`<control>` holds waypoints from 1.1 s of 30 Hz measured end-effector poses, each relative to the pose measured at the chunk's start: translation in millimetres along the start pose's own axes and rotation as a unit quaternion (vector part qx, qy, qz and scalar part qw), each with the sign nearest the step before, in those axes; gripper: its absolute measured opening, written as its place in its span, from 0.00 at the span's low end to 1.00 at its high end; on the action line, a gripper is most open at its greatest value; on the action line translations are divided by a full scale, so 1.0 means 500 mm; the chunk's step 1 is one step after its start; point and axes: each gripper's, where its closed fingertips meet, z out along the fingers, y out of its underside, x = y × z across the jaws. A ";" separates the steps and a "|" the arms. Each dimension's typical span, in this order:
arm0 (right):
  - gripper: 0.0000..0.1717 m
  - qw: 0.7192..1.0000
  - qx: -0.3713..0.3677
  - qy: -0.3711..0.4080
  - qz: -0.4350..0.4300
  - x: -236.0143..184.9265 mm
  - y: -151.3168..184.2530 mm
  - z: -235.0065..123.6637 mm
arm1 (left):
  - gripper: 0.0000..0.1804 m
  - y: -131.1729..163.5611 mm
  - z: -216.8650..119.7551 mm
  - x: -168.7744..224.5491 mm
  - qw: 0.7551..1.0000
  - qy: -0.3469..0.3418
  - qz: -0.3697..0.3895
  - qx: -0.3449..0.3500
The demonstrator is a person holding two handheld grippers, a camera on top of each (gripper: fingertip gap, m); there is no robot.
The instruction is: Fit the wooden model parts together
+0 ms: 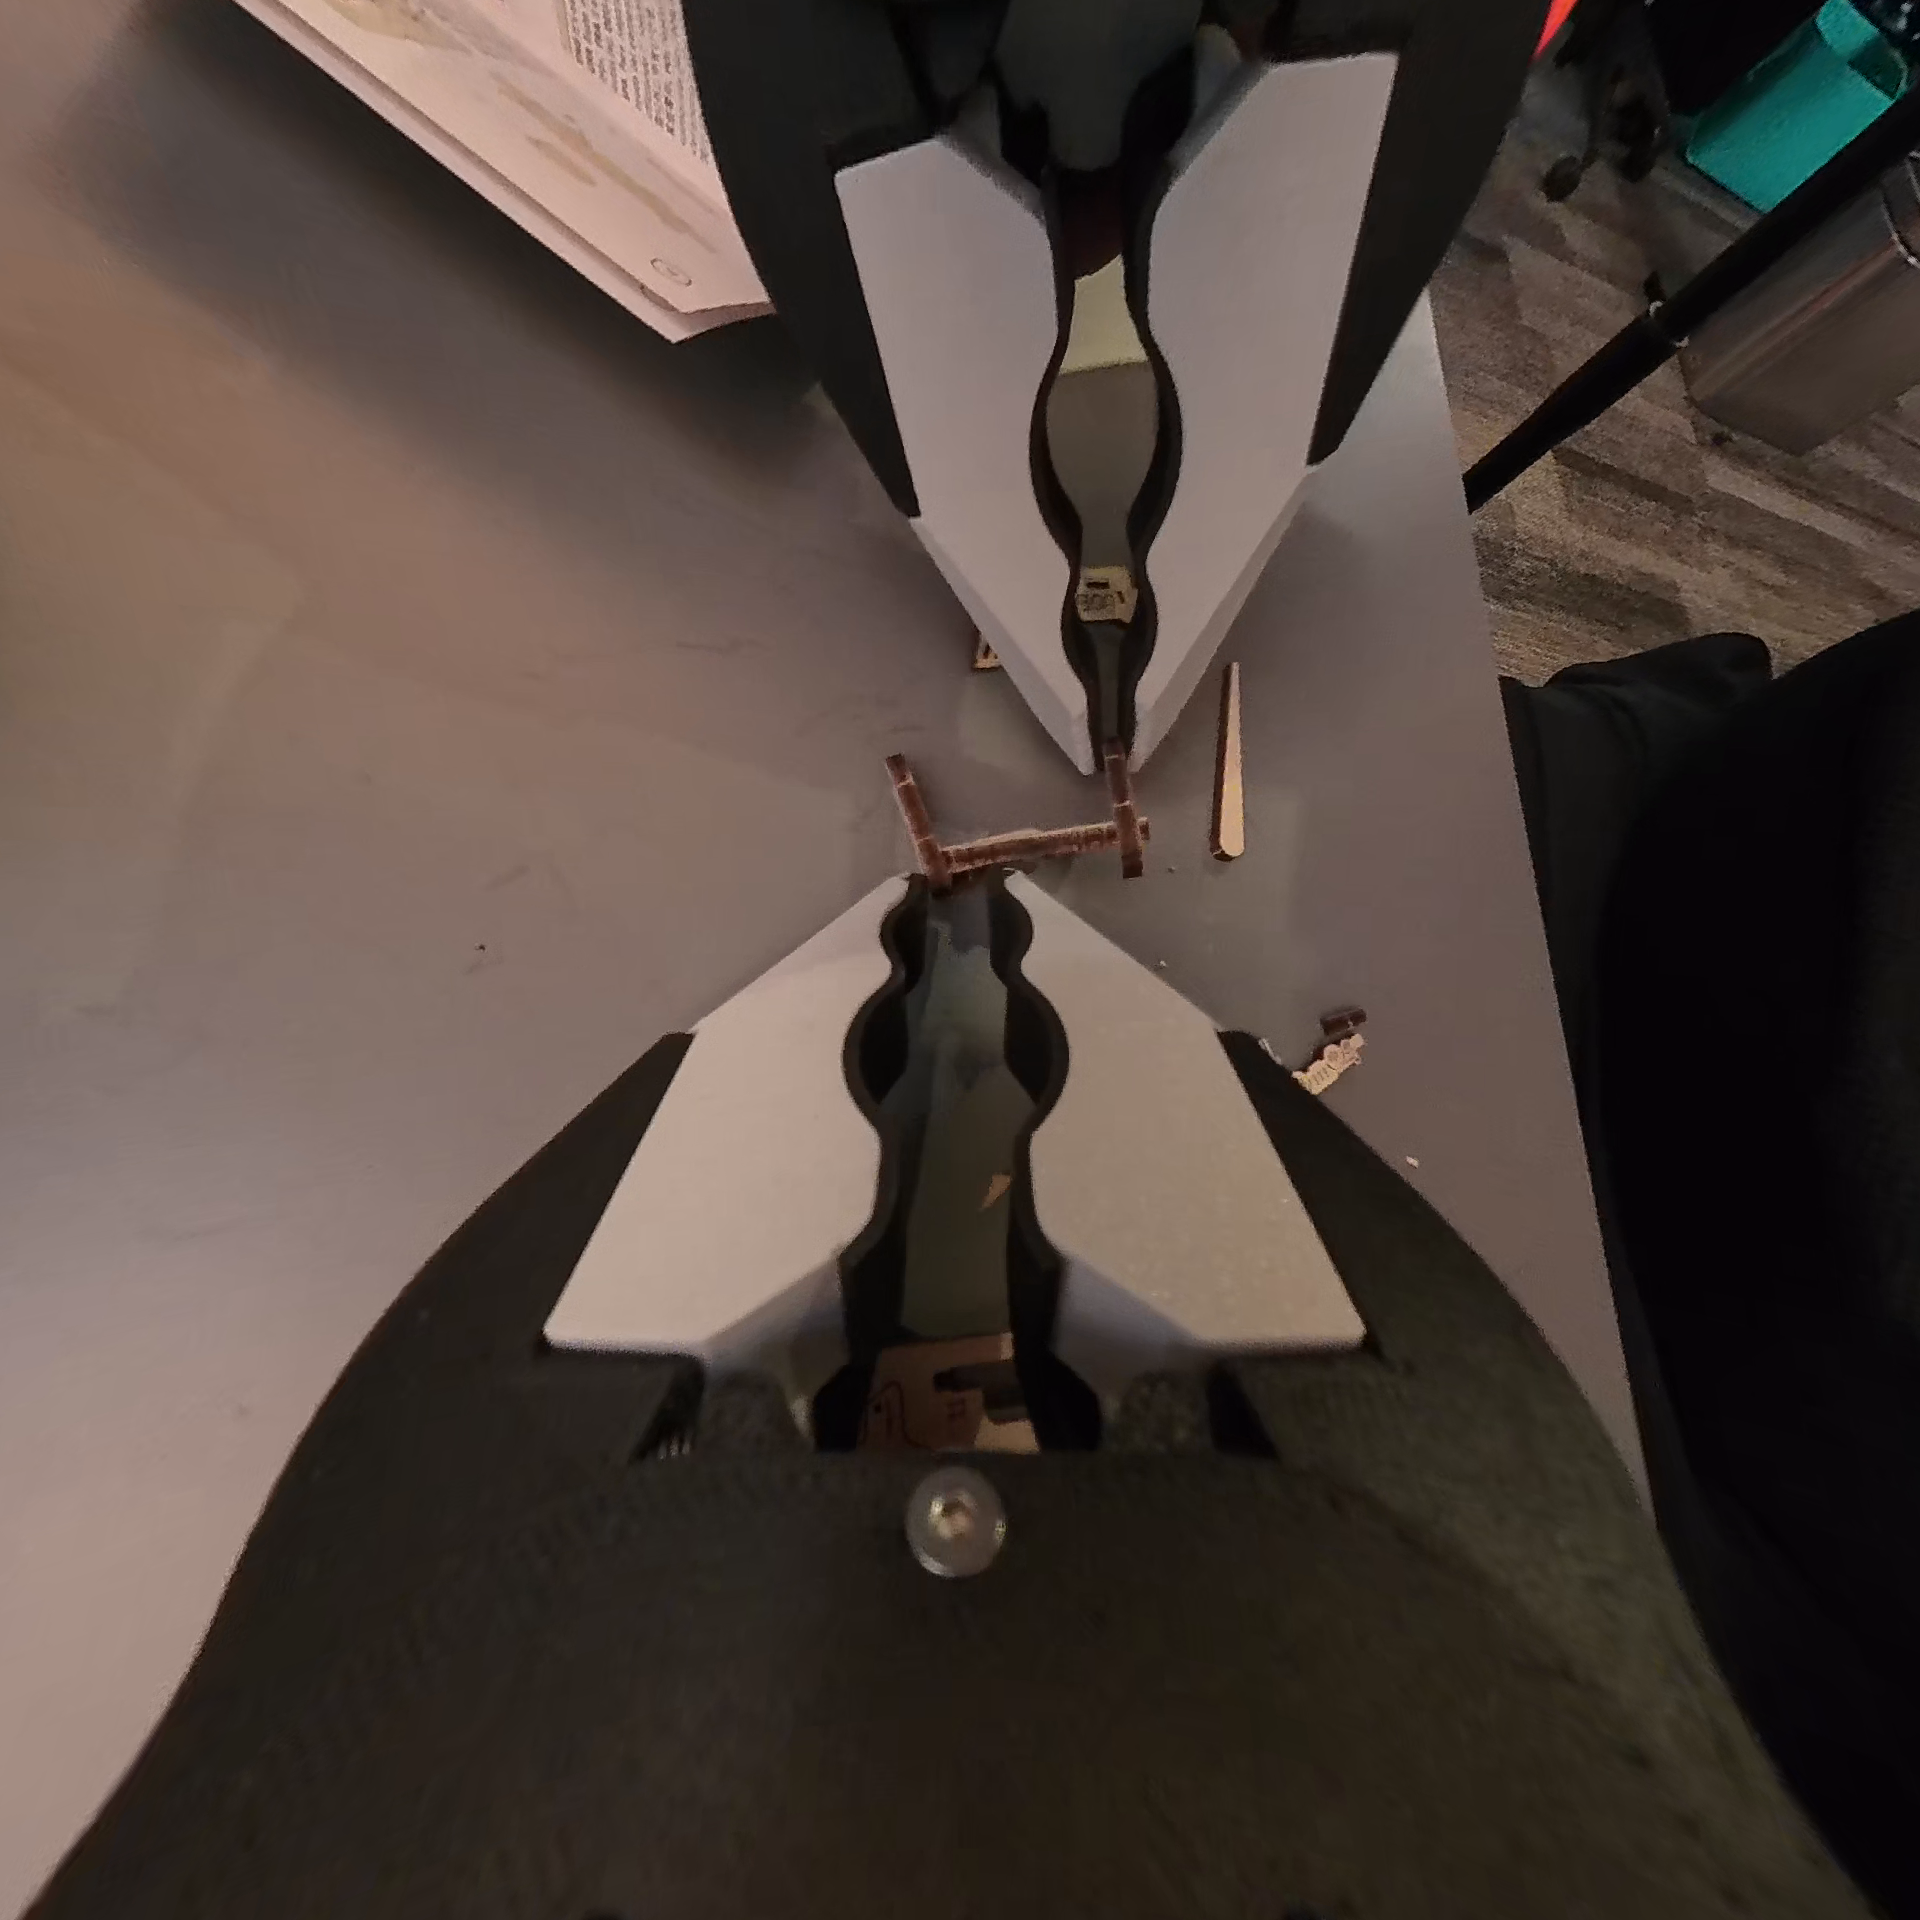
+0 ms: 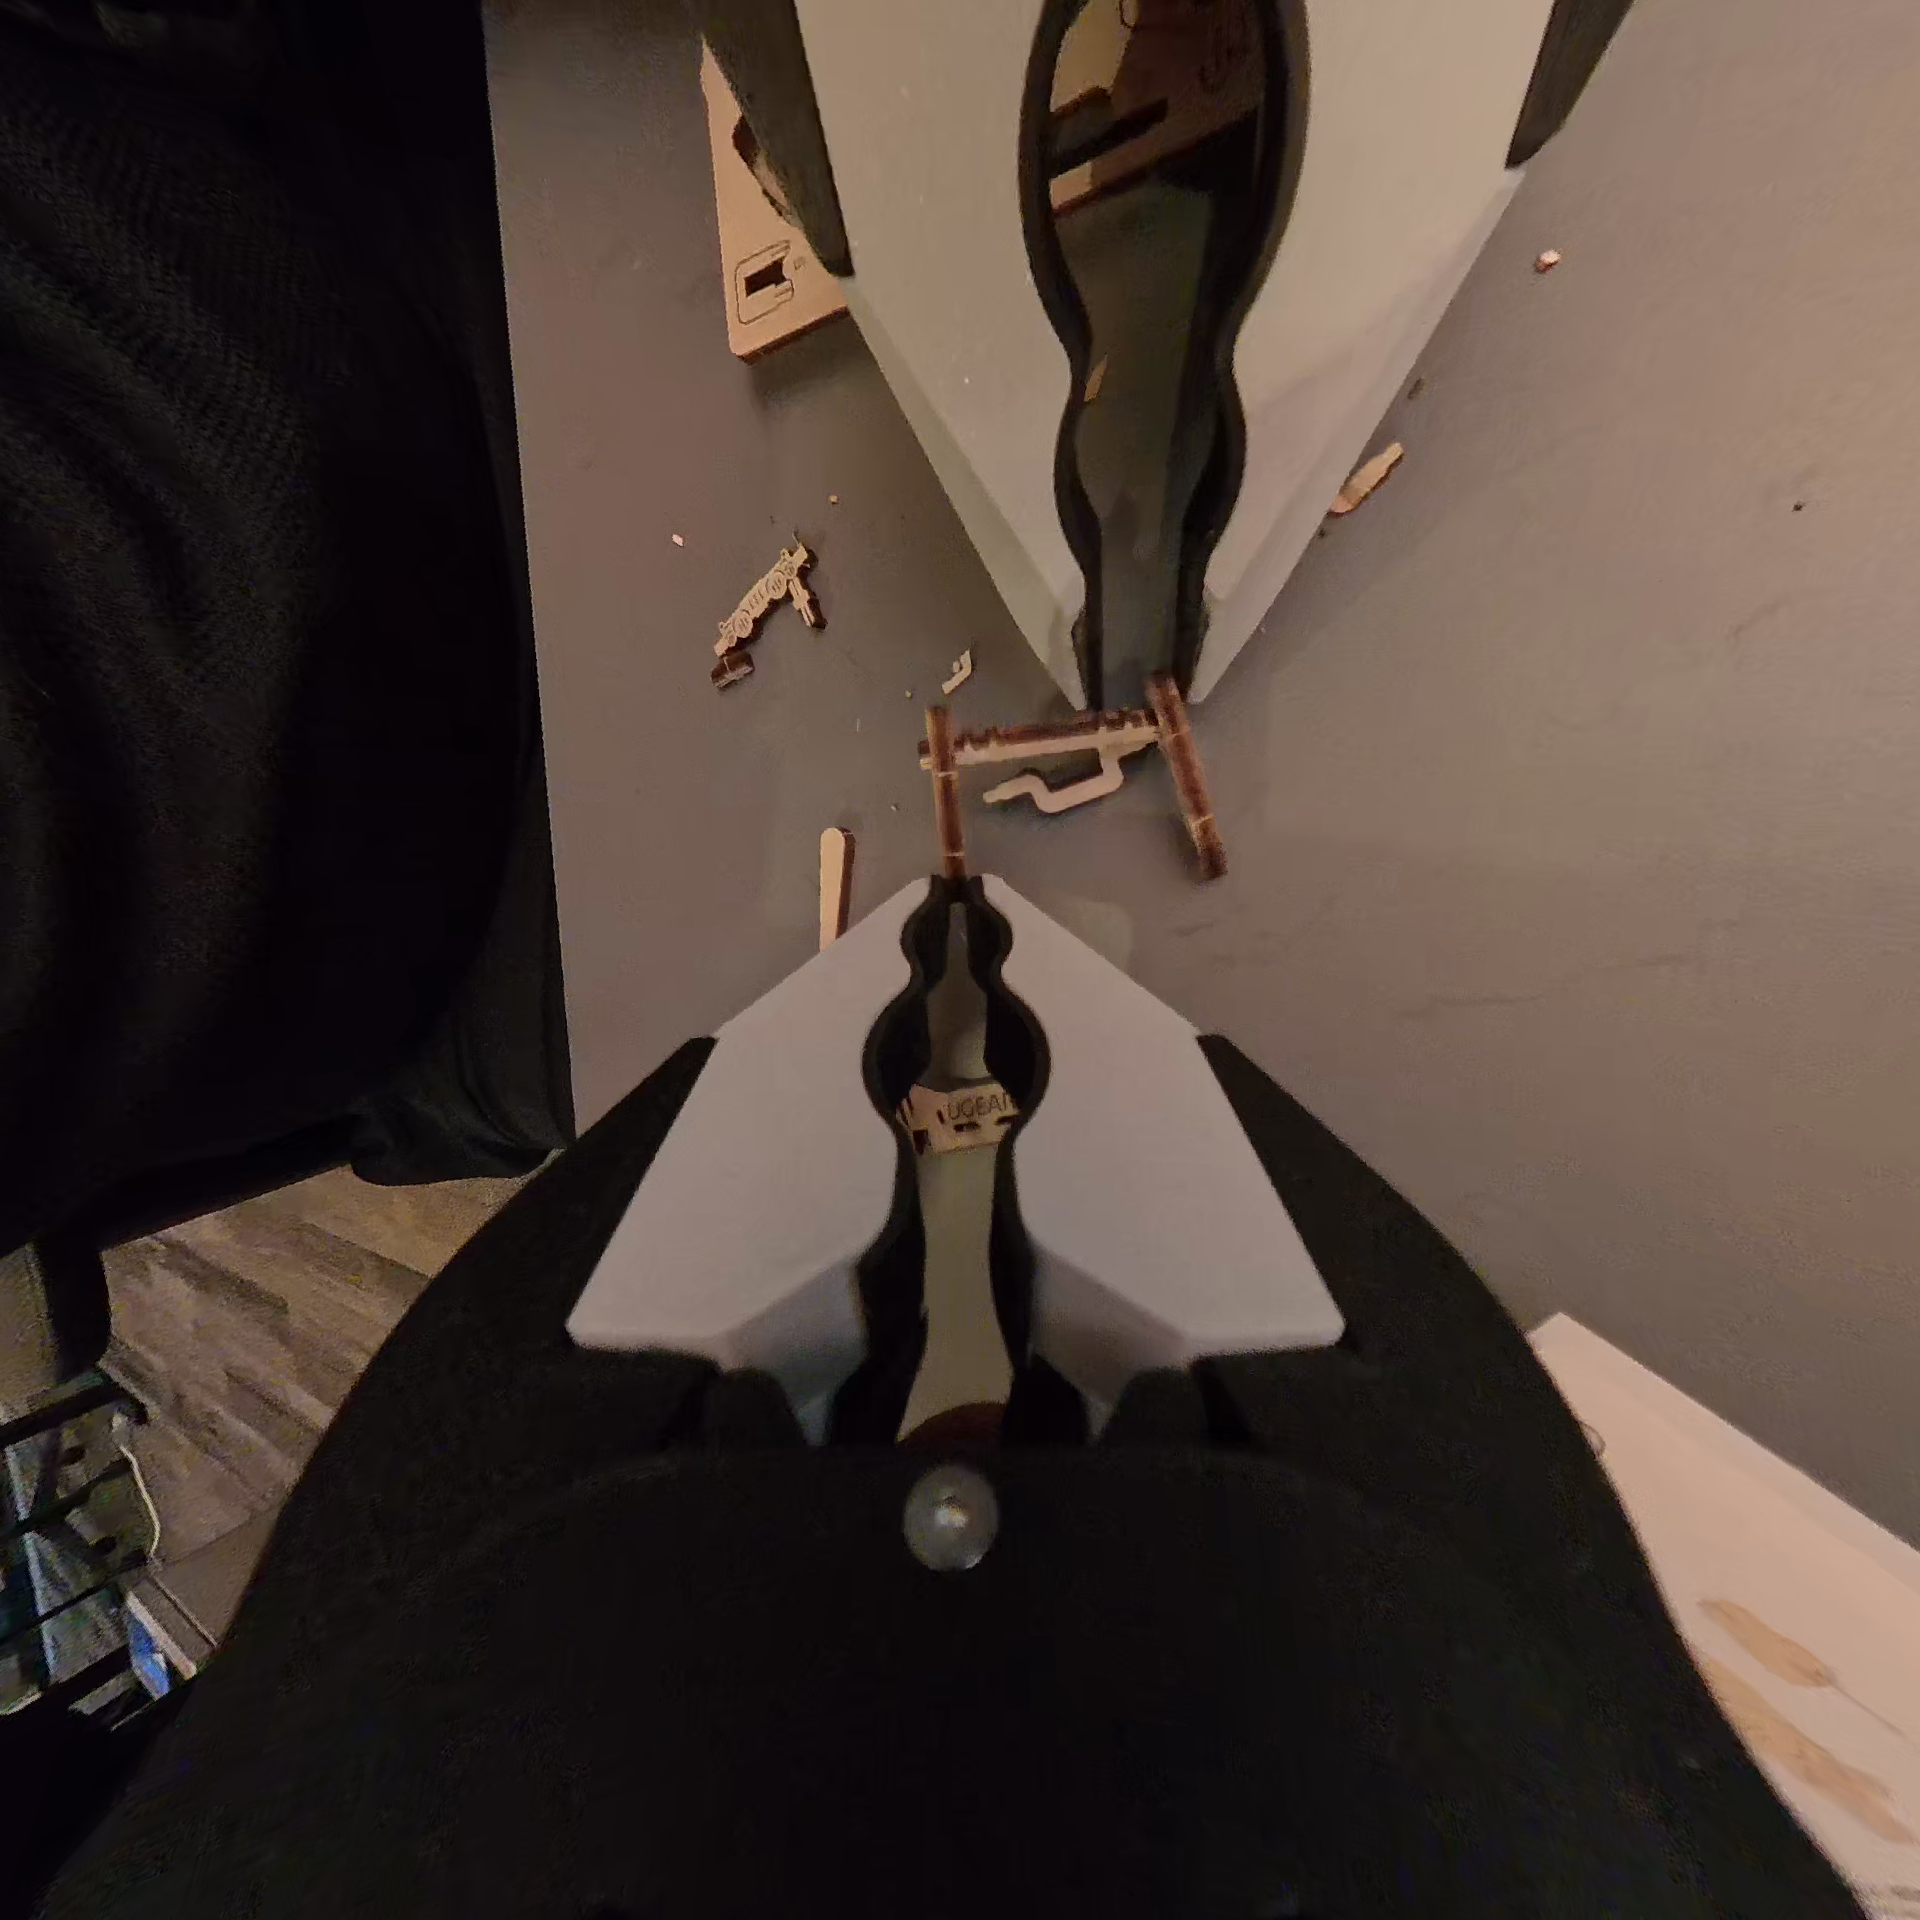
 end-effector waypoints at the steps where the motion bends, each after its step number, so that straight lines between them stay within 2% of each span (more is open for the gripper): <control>1: 0.00 1.000 0.001 -0.001 -0.001 -0.001 0.000 -0.001 | 0.05 0.000 0.000 0.001 1.000 0.001 0.005 -0.001; 12: 0.01 0.999 -0.022 0.023 0.001 0.009 0.018 0.003 | 0.05 0.002 -0.001 0.007 0.999 0.013 0.032 -0.007; 18: 0.00 0.999 -0.021 0.031 0.004 0.015 0.017 0.001 | 0.12 -0.003 -0.005 0.005 0.999 0.013 0.044 -0.009; 25: 0.00 0.999 -0.018 0.033 0.007 0.018 0.017 0.001 | 0.24 -0.013 -0.004 -0.006 0.998 -0.001 0.065 -0.021; 33: 0.00 0.999 -0.009 0.039 0.012 0.023 0.014 0.001 | 0.32 -0.022 0.015 0.016 0.997 0.042 0.063 -0.016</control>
